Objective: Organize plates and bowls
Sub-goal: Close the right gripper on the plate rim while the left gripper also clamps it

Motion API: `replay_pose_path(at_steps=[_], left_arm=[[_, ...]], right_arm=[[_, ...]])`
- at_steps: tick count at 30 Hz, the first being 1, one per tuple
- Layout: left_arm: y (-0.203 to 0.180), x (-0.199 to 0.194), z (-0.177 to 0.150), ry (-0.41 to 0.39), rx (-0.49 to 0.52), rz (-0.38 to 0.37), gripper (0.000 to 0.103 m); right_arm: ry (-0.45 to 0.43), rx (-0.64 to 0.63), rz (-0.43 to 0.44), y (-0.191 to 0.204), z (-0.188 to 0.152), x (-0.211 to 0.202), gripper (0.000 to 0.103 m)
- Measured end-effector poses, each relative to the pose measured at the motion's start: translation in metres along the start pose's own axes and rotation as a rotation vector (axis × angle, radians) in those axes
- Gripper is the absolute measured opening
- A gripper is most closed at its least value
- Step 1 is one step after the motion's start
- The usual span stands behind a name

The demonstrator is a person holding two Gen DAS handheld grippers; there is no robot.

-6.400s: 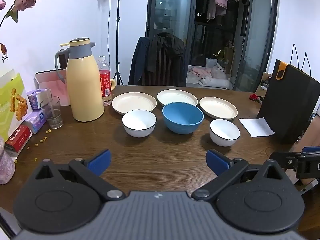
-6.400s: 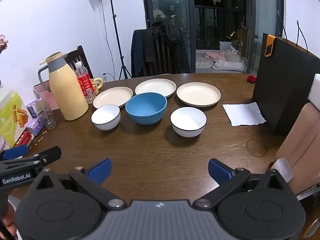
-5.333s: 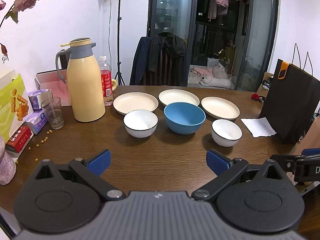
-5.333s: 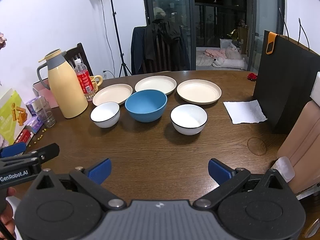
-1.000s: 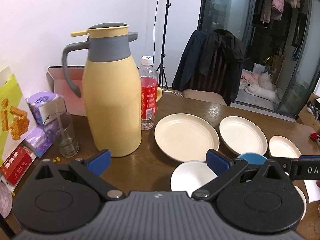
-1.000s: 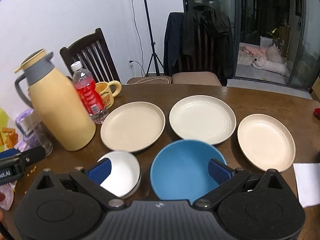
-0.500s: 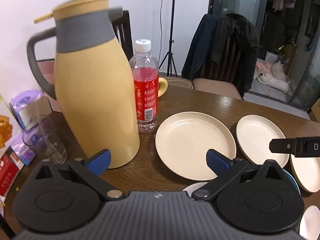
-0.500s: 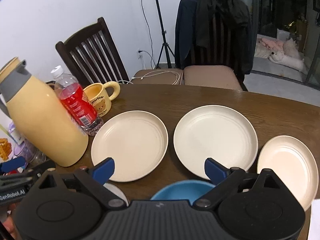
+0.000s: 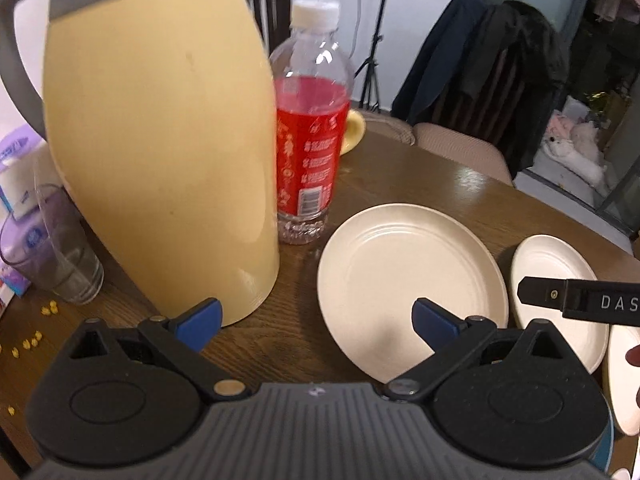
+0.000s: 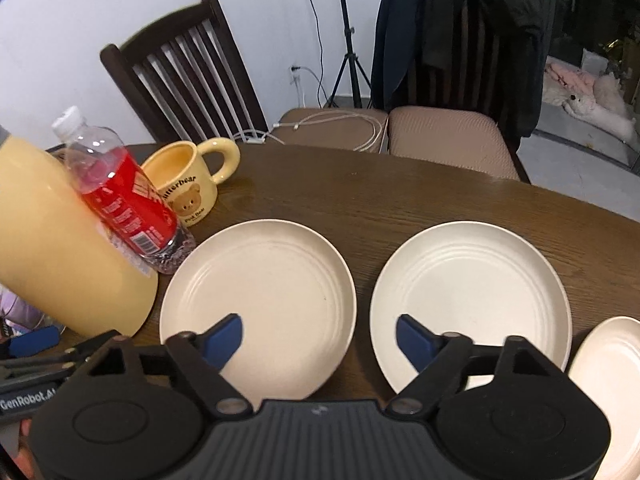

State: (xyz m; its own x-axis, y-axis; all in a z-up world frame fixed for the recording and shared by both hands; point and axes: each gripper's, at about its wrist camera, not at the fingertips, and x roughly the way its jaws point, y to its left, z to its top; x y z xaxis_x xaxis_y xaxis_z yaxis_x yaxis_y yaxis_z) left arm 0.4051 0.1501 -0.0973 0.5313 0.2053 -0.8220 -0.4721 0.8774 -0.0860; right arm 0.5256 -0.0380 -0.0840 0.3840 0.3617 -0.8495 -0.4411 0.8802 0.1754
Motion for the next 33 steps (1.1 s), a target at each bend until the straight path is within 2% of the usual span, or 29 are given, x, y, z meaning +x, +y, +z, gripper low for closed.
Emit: replay_pose_path(at_steps=[3, 8, 10, 13, 16, 18, 28, 33], left_arm=[[0.000, 0.013, 0.004, 0.032, -0.028, -0.006, 0.103], [0.003, 0.031, 0.009, 0.070, -0.084, 0.014, 0.100], [0.005, 0.039, 0.008, 0.092, -0.107, 0.017, 0.094], [0.009, 0.050, 0.007, 0.119, -0.142, 0.012, 0.083], [0.011, 0.060, 0.005, 0.141, -0.163, 0.007, 0.080], [0.012, 0.065, 0.005, 0.155, -0.159, 0.004, 0.077], [0.013, 0.089, 0.002, 0.193, -0.189, 0.014, 0.076], [0.013, 0.098, 0.001, 0.207, -0.190, 0.020, 0.068]], right_arm=[[0.032, -0.002, 0.014, 0.000, 0.011, 0.016, 0.073], [0.063, -0.009, 0.026, -0.004, 0.034, 0.039, 0.060], [0.078, -0.022, 0.022, -0.003, 0.040, 0.049, 0.056], [0.090, -0.037, 0.031, -0.001, 0.043, 0.060, 0.042], [0.100, -0.041, 0.049, 0.000, 0.044, 0.070, 0.036], [0.109, -0.048, 0.048, 0.000, 0.044, 0.076, 0.034], [0.100, -0.078, 0.006, -0.011, 0.045, 0.094, 0.034], [0.119, -0.066, 0.015, -0.017, 0.043, 0.108, 0.025]])
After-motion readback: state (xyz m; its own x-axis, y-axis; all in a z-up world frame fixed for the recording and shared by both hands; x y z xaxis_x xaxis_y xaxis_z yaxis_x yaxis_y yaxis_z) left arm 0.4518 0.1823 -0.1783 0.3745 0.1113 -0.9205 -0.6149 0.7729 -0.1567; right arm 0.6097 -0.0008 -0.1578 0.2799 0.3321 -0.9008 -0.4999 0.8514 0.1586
